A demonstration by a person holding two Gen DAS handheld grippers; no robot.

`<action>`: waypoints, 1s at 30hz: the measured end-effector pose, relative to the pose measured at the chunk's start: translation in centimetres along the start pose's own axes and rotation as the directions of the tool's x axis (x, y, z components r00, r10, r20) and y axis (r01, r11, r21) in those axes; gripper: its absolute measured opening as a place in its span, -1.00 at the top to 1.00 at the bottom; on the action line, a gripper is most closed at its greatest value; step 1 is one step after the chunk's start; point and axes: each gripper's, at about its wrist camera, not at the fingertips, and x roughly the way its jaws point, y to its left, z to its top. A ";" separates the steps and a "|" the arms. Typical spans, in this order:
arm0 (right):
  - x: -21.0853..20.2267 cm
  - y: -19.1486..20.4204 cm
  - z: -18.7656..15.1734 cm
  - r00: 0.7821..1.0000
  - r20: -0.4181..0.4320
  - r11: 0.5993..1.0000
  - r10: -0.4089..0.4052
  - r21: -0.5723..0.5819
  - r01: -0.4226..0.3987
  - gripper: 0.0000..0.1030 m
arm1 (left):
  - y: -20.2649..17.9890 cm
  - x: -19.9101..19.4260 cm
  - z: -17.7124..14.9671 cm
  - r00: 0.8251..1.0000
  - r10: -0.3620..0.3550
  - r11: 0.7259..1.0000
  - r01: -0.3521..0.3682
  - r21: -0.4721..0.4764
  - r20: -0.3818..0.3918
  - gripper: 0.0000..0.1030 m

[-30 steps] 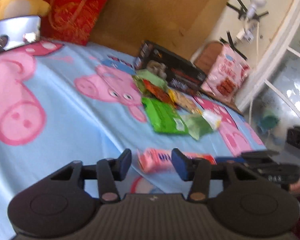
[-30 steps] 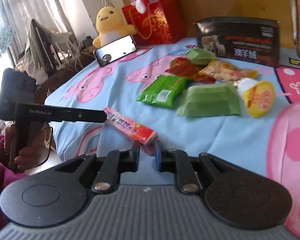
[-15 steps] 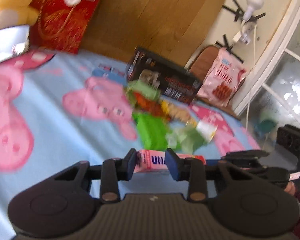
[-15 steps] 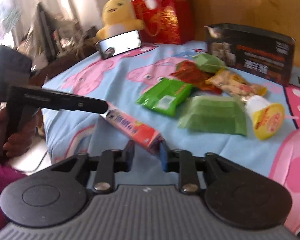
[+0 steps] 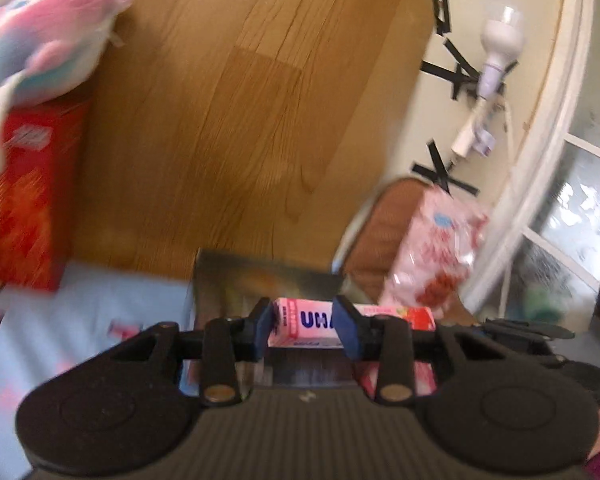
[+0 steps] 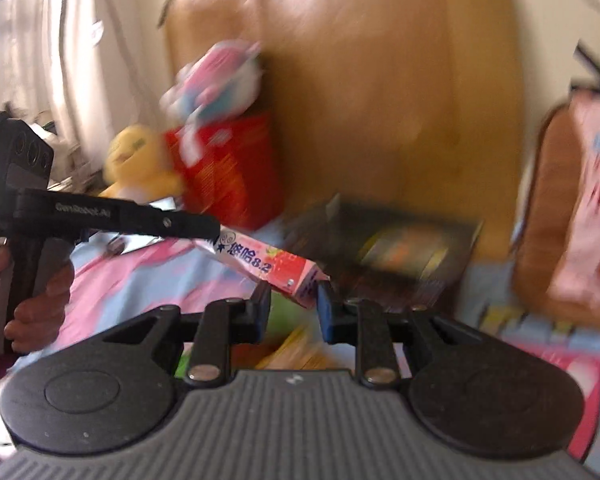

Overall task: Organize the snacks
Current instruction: 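Carry the pink box over the black tin and release it inside, then grasp the light green pastry pack with the left gripper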

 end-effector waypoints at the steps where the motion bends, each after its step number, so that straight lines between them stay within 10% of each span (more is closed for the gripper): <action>1: 1.0 -0.9 1.0 0.999 0.017 1.000 -0.031 -0.002 0.031 0.41 | 0.4 1.4 0.6 1.000 0.002 1.000 -0.002 -0.007 -0.002 0.34; 4: 4.7 -4.6 3.0 0.998 0.023 0.997 -0.064 0.054 0.063 -0.04 | 1.8 4.2 1.1 0.998 0.064 0.997 -0.064 -0.037 -0.001 0.33; 8: 5.9 -8.2 2.6 0.992 -0.003 0.979 -0.127 0.161 0.126 -0.07 | 5.6 3.0 -0.2 0.997 0.076 0.985 -0.076 -0.153 -0.010 0.33; 15: 4.1 -9.1 -0.8 0.985 -0.018 0.949 0.170 0.271 -0.159 -0.12 | 7.4 2.3 -3.2 0.985 0.033 0.993 -0.052 -0.110 -0.169 0.21; 19: 5.9 -5.7 -2.7 0.966 -0.155 0.969 0.209 0.169 -0.183 -0.12 | 7.7 3.6 -4.6 0.976 0.036 0.994 -0.057 -0.092 -0.214 -0.01; 24: 9.5 -1.4 -4.4 0.931 -0.335 0.986 0.147 -0.028 -0.166 -0.14 | 7.8 5.2 -7.3 0.962 -0.017 0.988 -0.026 -0.150 -0.273 0.18; 30: 8.4 -0.9 -5.2 0.917 -0.383 0.985 0.109 -0.082 -0.151 -0.17 | 3.9 1.4 -9.1 0.954 -0.016 0.997 -0.009 -0.080 -0.300 0.21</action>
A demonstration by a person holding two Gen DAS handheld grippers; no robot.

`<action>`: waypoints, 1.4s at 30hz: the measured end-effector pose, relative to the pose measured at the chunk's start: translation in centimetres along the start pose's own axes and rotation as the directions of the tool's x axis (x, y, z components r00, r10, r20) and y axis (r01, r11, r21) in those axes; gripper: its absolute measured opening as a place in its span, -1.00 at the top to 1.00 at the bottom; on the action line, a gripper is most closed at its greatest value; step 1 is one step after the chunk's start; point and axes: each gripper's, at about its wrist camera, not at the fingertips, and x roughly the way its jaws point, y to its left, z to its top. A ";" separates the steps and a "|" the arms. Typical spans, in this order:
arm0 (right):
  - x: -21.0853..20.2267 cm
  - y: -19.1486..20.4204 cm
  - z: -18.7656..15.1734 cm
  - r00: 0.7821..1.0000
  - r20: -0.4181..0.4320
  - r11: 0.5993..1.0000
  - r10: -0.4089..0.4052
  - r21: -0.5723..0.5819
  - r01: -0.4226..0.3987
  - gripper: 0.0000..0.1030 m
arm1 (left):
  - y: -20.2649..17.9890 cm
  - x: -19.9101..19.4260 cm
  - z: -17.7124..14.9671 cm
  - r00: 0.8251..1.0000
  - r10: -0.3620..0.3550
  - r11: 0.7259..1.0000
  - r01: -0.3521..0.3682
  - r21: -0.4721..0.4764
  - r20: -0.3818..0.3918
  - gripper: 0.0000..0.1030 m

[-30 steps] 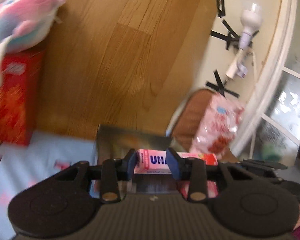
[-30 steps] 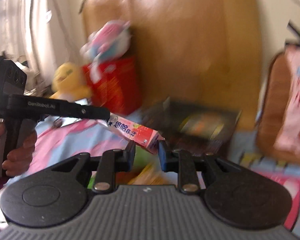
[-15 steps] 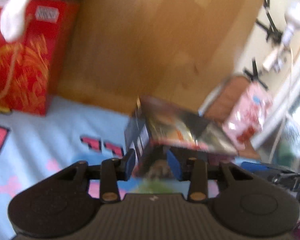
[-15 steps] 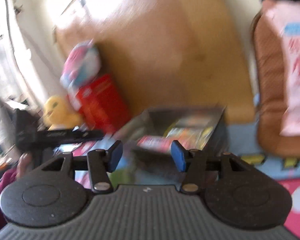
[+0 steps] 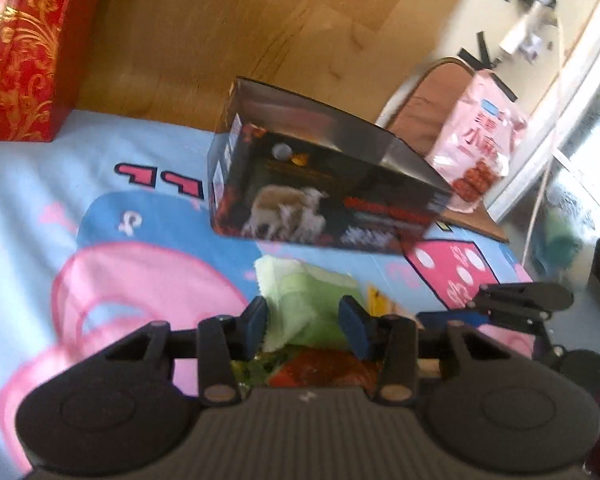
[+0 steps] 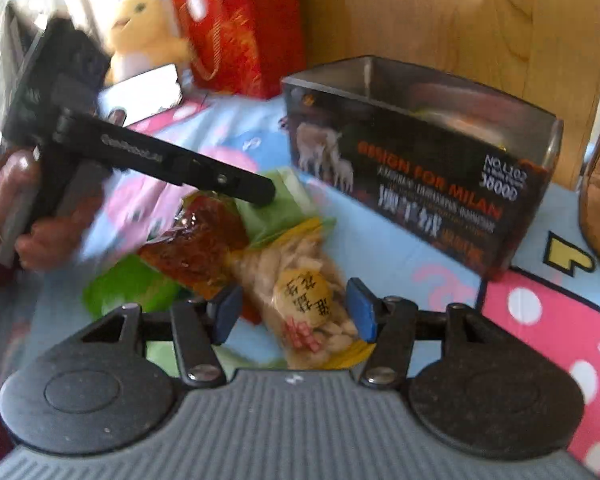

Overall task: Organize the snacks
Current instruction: 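Grasp the light green pastry pack with the left gripper, then carry the light green pack into the black tin and open the left gripper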

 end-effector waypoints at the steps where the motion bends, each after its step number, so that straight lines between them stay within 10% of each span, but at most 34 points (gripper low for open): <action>1: -0.5 0.4 -0.6 1.000 0.002 1.000 -0.010 -0.018 0.010 -0.17 | -0.1 -0.6 -0.2 1.000 -0.012 1.000 0.012 -0.007 -0.007 0.18; 10: -2.1 1.1 1.6 0.992 0.120 0.999 -0.027 -0.017 0.030 -0.28 | 1.8 -1.8 2.3 0.999 -0.028 0.995 0.032 -0.099 0.037 -0.09; 16: 3.3 2.2 4.1 0.999 -0.036 0.988 -0.036 -0.154 0.030 0.01 | 2.0 1.1 1.3 0.996 -0.068 0.994 0.063 -0.084 -0.053 0.13; 20: 4.7 0.3 5.4 0.996 -0.084 0.998 0.035 -0.042 -0.038 0.19 | 1.5 1.2 1.3 0.998 -0.060 0.997 0.058 -0.050 -0.026 0.25; 29: 0.4 2.2 4.7 0.996 0.085 0.998 0.041 0.033 -0.044 0.27 | -2.1 -5.4 1.6 0.983 -0.070 0.997 0.062 0.052 0.172 0.26; 33: -1.7 4.0 3.2 0.987 0.144 0.992 0.072 0.091 -0.086 0.27 | -6.3 -7.9 0.6 0.967 -0.201 0.970 0.175 0.169 0.156 0.21; 39: -2.9 6.7 -1.8 0.973 0.121 0.980 -0.198 0.038 0.195 0.24 | -9.7 -5.5 -2.2 0.975 -0.221 0.957 0.217 0.193 0.003 0.17; 42: -5.8 6.0 -4.2 0.970 0.135 0.974 -0.202 0.136 0.184 0.11 | -8.5 -6.8 -2.7 0.978 -0.201 0.971 0.192 0.139 0.050 0.15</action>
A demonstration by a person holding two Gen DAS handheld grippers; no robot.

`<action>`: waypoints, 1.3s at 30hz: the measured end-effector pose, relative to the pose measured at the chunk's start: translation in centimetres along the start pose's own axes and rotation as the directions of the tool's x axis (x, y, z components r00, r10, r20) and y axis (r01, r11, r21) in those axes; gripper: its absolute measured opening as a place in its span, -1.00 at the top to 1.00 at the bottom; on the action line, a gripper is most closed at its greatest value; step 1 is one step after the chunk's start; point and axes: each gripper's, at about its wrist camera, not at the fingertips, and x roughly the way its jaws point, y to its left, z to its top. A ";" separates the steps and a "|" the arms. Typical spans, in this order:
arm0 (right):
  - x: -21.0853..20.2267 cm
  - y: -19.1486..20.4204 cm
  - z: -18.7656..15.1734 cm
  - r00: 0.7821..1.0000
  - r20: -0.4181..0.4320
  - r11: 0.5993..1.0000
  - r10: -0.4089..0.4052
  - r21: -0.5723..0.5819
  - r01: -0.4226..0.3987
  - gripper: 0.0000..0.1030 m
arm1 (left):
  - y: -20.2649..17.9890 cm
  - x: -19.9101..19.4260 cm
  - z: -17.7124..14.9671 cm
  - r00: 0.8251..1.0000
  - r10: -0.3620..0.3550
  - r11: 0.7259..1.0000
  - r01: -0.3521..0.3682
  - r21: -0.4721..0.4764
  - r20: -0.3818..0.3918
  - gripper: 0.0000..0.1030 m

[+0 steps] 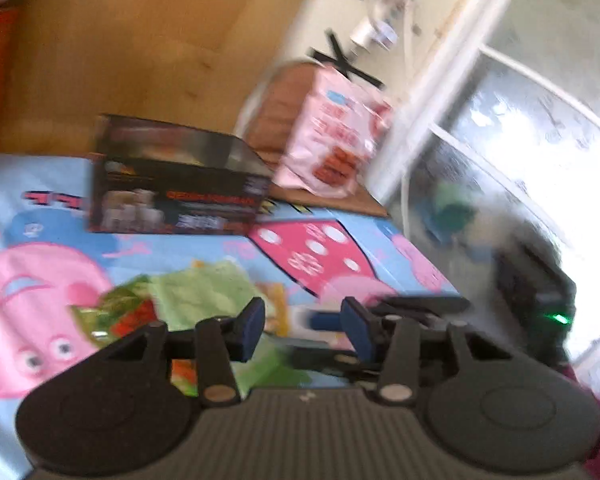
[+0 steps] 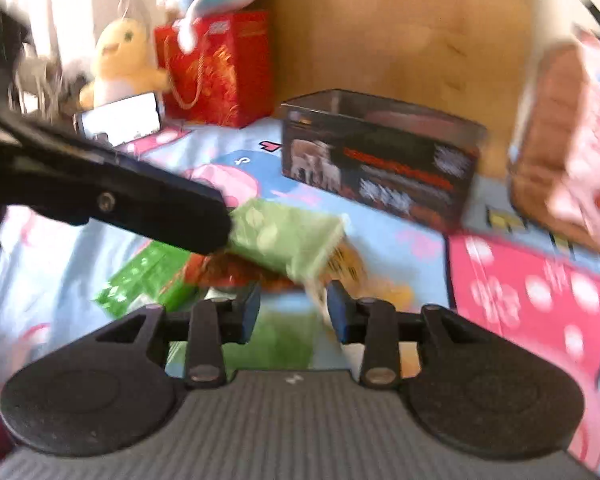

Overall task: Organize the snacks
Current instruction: 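Carry the light green pack into the black tin and open the left gripper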

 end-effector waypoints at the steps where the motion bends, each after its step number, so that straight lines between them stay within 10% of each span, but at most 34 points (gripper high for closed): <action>1: -1.0 -0.5 -0.6 1.000 0.010 0.999 0.006 0.038 -0.007 0.09 | 0.7 -0.6 0.0 0.999 0.037 0.999 -0.037 -0.027 0.018 0.12; 14: 0.1 -0.5 0.3 0.998 0.057 0.999 -0.021 -0.044 0.023 -0.03 | 6.0 1.4 0.8 0.987 0.158 0.955 -0.157 -0.250 -0.016 -0.44; 16: 1.3 -0.3 0.9 1.000 0.023 0.997 -0.019 -0.077 0.021 -0.04 | 6.0 2.9 0.7 0.985 0.169 0.957 -0.175 -0.230 -0.043 -0.33; 19: 2.8 0.0 1.9 1.000 -0.008 0.993 -0.015 -0.119 0.014 -0.04 | 6.3 4.6 0.2 0.988 0.121 0.963 -0.141 -0.228 -0.097 0.39; 28: 2.8 0.3 4.0 0.998 0.052 0.993 0.025 -0.119 -0.019 0.39 | 4.4 2.2 4.6 0.990 0.136 0.980 -0.129 -0.148 0.035 0.42; 33: 3.8 -1.1 9.1 0.988 0.156 0.996 -0.012 -0.086 0.026 0.34 | 5.1 4.1 11.1 0.966 0.225 0.973 -0.216 -0.081 0.123 -0.25; 36: 7.1 -1.8 12.4 0.987 0.149 0.993 -0.063 -0.085 0.076 0.07 | 6.7 5.3 12.2 0.929 0.353 0.932 -0.340 -0.127 0.106 -0.23; 39: 8.4 -2.5 12.3 0.990 0.102 0.992 -0.099 -0.071 0.106 0.10 | 7.9 2.2 9.5 0.955 0.256 0.956 -0.227 -0.188 0.149 -0.29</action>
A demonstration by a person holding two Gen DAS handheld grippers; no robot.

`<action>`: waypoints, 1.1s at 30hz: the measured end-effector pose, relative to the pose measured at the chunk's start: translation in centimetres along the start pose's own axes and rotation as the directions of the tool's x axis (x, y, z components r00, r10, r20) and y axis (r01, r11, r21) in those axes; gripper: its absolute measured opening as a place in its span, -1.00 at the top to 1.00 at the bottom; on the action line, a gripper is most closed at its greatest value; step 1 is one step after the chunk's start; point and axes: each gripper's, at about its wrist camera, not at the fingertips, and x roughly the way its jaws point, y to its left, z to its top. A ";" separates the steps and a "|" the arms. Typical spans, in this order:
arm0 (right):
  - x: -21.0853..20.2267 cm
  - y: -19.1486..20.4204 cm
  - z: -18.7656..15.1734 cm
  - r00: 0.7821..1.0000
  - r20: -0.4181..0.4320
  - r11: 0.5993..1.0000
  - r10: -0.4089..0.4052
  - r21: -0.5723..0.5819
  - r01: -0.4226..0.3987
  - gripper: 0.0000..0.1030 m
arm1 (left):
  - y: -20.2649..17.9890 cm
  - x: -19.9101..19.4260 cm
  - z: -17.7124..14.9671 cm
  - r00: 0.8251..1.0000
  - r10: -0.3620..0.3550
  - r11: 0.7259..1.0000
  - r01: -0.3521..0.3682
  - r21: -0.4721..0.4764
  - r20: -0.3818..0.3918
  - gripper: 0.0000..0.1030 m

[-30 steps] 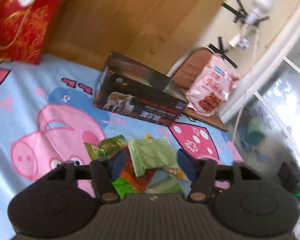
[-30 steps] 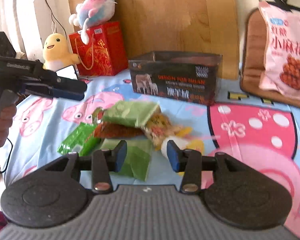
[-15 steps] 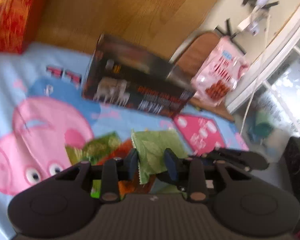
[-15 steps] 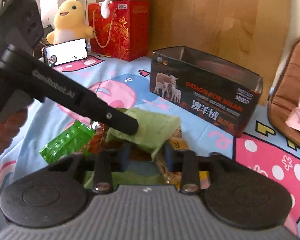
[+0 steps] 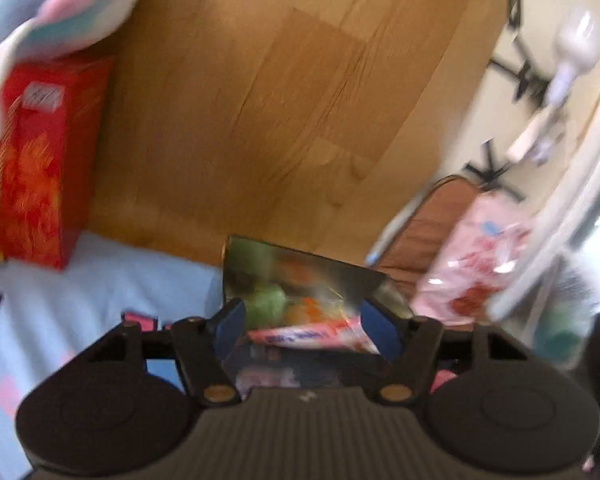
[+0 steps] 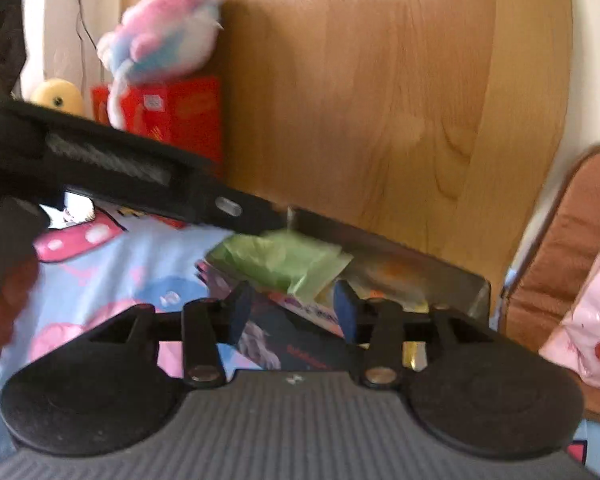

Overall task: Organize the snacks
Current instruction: 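Carry the light green pack into the black tin and open the left gripper, then grasp the bright green snack bag with the left gripper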

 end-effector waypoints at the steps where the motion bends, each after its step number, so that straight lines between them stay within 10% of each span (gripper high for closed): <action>1: -1.0 -0.3 -0.8 1.000 0.010 1.000 0.017 0.023 -0.017 0.10 | 0.6 -0.9 -0.8 1.000 -0.007 1.000 0.007 -0.011 0.001 -0.30; 7: -6.9 -1.2 -6.9 0.962 0.009 0.943 0.271 0.199 -0.268 0.13 | 4.8 -2.7 -6.6 0.995 -0.032 0.995 0.022 -0.098 -0.099 -0.29; 9: -7.4 -0.3 -8.6 0.944 -0.028 0.921 0.327 0.232 -0.312 0.60 | 5.1 -2.4 -7.4 0.991 -0.031 0.995 0.019 -0.094 -0.127 -0.29; 11: -6.9 0.8 -9.8 0.927 -0.093 0.911 0.362 0.248 -0.331 0.62 | 5.0 -1.5 -7.6 0.987 -0.031 0.995 0.016 -0.096 -0.160 -0.23; 16: -5.8 1.9 -10.3 0.983 -0.166 0.991 0.083 0.116 -0.064 0.55 | 4.9 -1.6 -8.5 0.983 -0.033 0.996 0.018 -0.084 -0.183 -0.19; 23: -6.5 3.2 -9.8 0.987 -0.147 0.997 0.065 0.061 -0.056 0.47 | 5.6 -4.9 -9.3 0.984 -0.101 0.982 0.074 -0.174 -0.149 -0.19; 29: -7.7 1.7 -10.0 0.972 -0.117 0.964 0.203 0.196 -0.178 0.43 | 5.8 -7.0 -12.1 0.974 -0.126 0.976 0.088 -0.198 -0.188 -0.19; 33: -9.7 2.9 -10.0 0.922 -0.083 0.914 0.377 0.192 -0.357 0.10 | 6.1 -7.7 -13.9 0.964 -0.160 0.966 0.108 -0.236 -0.213 -0.19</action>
